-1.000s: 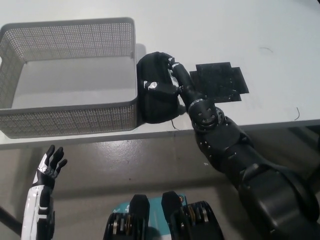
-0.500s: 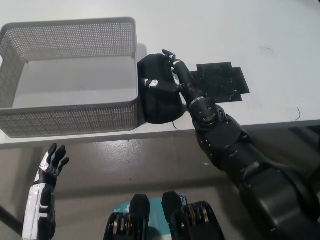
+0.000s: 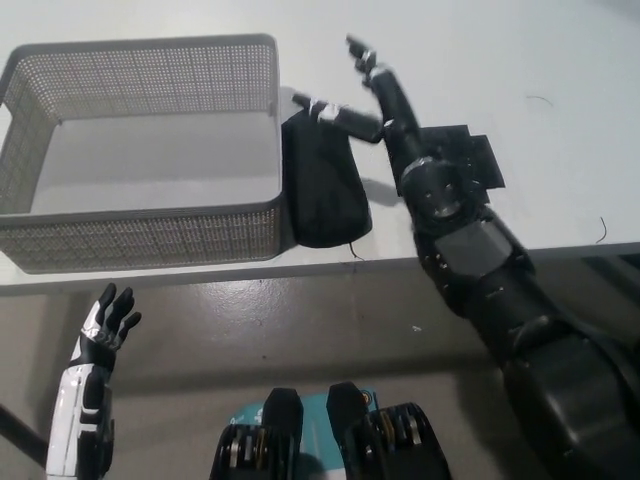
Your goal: Use the right hand to push the pencil case on the right hand side to the container on the left side
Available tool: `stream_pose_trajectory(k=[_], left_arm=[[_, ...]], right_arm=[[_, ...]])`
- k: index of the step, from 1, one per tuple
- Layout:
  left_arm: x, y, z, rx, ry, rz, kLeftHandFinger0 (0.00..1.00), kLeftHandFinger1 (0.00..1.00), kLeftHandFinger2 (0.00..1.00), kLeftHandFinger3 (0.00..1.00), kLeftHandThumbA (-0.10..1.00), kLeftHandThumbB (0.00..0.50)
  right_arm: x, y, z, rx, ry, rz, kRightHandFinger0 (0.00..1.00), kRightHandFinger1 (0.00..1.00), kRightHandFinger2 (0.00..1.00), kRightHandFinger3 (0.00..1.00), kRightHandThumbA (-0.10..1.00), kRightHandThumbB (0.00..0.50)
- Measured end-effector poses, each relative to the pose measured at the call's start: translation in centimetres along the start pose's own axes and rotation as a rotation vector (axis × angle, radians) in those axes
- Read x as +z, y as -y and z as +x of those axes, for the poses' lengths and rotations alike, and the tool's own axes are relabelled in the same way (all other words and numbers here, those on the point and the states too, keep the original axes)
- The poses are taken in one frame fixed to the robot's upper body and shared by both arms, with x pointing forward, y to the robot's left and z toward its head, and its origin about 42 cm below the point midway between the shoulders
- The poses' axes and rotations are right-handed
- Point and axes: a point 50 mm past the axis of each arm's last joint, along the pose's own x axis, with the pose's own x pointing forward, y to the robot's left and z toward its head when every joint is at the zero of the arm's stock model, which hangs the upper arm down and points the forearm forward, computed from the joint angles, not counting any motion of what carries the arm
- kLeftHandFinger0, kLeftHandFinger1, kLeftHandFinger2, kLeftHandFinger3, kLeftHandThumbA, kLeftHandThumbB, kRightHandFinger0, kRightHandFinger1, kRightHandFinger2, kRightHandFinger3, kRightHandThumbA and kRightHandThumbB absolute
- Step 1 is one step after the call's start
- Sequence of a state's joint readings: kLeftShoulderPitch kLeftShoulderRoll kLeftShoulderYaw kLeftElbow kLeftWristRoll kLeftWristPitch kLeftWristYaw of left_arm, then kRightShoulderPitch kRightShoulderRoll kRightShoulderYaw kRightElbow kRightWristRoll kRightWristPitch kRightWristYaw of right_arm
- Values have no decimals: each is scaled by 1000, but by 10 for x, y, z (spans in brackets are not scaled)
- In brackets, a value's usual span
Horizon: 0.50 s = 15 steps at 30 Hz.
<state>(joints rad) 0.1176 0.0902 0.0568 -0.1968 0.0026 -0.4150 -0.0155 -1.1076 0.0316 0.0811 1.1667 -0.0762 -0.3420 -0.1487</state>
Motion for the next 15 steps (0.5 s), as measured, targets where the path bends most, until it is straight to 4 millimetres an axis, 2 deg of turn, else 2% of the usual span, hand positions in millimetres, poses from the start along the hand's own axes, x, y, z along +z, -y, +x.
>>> stream_pose_trajectory(k=[2, 6, 8, 11, 13, 14, 15], left_arm=[[0, 0, 0, 0, -1, 0, 1000, 1000, 1000, 1000, 1000, 173], [0, 0, 0, 0, -2, -1, 1000, 1000, 1000, 1000, 1000, 166], [0, 1, 0, 1, -5, -2, 1000, 1000, 1000, 1000, 1000, 174], [-1, 1, 0, 1, -9, -2, 1000, 1000, 1000, 1000, 1000, 173], [-1, 1, 0, 1, -11, -2, 1000, 1000, 1000, 1000, 1000, 176], [-1, 1, 0, 1, -12, -2, 1000, 1000, 1000, 1000, 1000, 176], [-1, 1, 0, 1, -13, -2, 1000, 1000, 1000, 1000, 1000, 177]], right_arm=[[5, 6, -3, -20, 47, 30, 1000, 1000, 1000, 1000, 1000, 363], [8, 15, -17, -54, 117, 88, 1000, 1000, 1000, 1000, 1000, 356], [8, 18, -25, -67, 142, 105, 1000, 1000, 1000, 1000, 1000, 330], [5, 23, -42, -81, 173, 132, 1000, 1000, 1000, 1000, 1000, 266], [4, 25, -53, -90, 193, 145, 1000, 1000, 1000, 1000, 1000, 277], [3, 27, -61, -96, 207, 153, 1000, 1000, 1000, 1000, 1000, 328], [3, 28, -67, -101, 214, 158, 1000, 1000, 1000, 1000, 1000, 359]])
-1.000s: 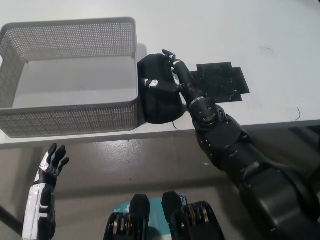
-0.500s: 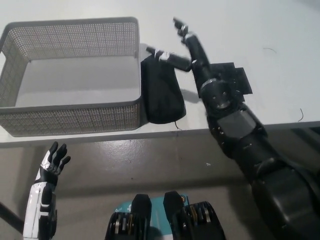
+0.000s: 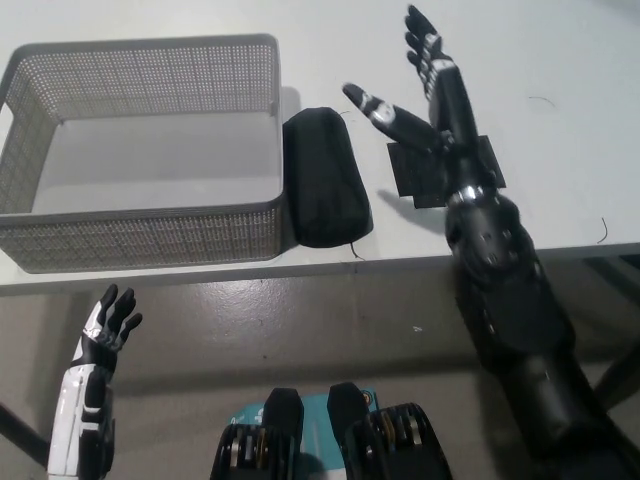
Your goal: Use the right hand to push the pencil case on the right hand side to the container on the left side
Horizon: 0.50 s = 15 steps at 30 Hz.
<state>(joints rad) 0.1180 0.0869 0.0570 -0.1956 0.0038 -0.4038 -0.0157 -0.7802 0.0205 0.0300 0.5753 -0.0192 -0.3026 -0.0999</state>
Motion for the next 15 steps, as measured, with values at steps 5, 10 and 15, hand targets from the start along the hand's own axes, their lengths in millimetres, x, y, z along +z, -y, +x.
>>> stream_pose_trajectory(k=[5, 10, 15], left_arm=[[0, 0, 0, 0, -4, 0, 1000, 1000, 1000, 1000, 1000, 170], [-1, 0, 0, 0, -7, 0, 1000, 1000, 1000, 1000, 1000, 172], [-1, 0, 0, 0, -10, 0, 1000, 1000, 1000, 1000, 1000, 159]], right_arm=[[2, 13, -41, -36, 34, 20, 1000, 1000, 1000, 1000, 1000, 315], [7, 30, -86, -74, 56, 10, 1000, 1000, 1000, 1000, 1000, 330], [18, 58, -143, -112, 66, -32, 1000, 1000, 1000, 1000, 1000, 358]])
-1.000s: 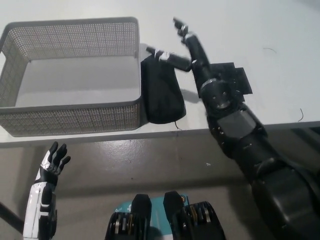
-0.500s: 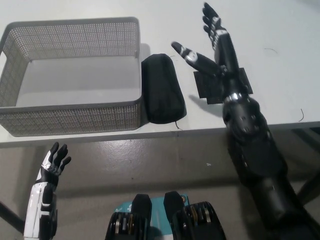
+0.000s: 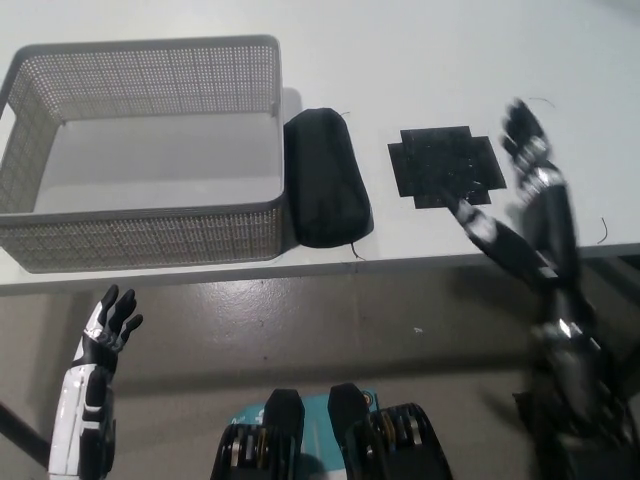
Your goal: Use the right hand to push the pencil case on the right hand side to the container on the left side
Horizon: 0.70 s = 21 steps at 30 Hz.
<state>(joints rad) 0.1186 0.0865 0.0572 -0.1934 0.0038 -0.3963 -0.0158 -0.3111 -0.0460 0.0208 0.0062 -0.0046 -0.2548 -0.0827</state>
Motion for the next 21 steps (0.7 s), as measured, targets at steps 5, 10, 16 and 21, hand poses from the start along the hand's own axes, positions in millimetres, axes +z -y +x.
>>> stream_pose_trajectory(k=[5, 10, 16, 21], left_arm=[[0, 0, 0, 1, -1, 0, 1000, 1000, 1000, 1000, 1000, 124], [0, -2, -1, 5, -2, 5, 1000, 1000, 1000, 1000, 1000, 105], [0, -5, 0, 13, 2, 19, 1000, 1000, 1000, 1000, 1000, 91], [1, -10, 5, 28, 14, 31, 1000, 1000, 1000, 1000, 1000, 95]], right_arm=[[22, 35, -46, -25, 21, -52, 1000, 1000, 1000, 1000, 1000, 366], [43, 74, -86, -40, 12, -106, 1000, 1000, 1000, 1000, 1000, 385], [35, 85, -104, -33, -52, -100, 1000, 1000, 1000, 1000, 1000, 352], [25, 84, -107, -35, -80, -68, 1000, 1000, 1000, 1000, 1000, 329]])
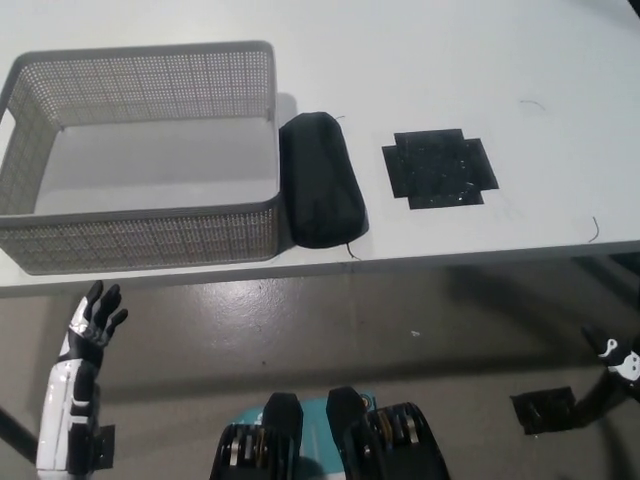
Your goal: Use the right hand to push the pencil case on the right hand side to the container on the left side
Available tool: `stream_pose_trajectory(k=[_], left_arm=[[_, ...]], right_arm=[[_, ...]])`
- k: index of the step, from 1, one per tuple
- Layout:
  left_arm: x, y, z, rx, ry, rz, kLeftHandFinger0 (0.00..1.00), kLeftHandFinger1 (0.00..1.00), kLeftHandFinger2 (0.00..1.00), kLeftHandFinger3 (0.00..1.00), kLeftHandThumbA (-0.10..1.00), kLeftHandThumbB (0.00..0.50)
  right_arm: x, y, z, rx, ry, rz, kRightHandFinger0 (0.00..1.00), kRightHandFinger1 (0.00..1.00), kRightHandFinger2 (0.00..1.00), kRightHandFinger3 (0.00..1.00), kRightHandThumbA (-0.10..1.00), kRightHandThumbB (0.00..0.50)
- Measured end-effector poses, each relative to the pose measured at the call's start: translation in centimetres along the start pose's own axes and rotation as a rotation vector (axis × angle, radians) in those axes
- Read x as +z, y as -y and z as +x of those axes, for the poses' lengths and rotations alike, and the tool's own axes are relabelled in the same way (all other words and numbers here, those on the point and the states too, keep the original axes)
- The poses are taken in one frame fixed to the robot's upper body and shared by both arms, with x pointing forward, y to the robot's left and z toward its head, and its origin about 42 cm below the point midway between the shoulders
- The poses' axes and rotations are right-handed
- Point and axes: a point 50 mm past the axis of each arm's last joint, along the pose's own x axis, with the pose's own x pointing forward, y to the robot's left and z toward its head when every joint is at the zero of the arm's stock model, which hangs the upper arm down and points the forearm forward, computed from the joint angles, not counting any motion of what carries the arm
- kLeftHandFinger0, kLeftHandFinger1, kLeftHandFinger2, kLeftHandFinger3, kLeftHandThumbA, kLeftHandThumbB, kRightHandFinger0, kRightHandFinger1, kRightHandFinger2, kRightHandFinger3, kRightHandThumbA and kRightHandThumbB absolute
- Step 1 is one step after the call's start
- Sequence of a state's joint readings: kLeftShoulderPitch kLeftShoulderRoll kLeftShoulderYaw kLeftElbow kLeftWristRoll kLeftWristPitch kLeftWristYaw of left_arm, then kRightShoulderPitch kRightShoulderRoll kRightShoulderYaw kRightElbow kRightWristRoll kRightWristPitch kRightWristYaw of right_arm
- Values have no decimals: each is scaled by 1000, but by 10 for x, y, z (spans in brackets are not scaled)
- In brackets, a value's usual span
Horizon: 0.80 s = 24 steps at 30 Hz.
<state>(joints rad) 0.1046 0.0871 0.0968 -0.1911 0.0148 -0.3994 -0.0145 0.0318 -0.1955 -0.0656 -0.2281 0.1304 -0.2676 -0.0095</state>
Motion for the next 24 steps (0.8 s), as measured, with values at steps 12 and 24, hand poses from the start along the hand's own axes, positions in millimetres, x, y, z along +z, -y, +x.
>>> stream_pose_trajectory(k=[12, 24], left_arm=[[1, -10, 10, 34, 29, 7, 1000, 1000, 1000, 1000, 1000, 43], [-3, -21, 8, 59, 14, 26, 1000, 1000, 1000, 1000, 1000, 34]], right_arm=[[-18, -16, 1, 32, -32, 55, 1000, 1000, 1000, 1000, 1000, 313], [-28, -28, 3, 38, -56, 91, 1000, 1000, 1000, 1000, 1000, 267]])
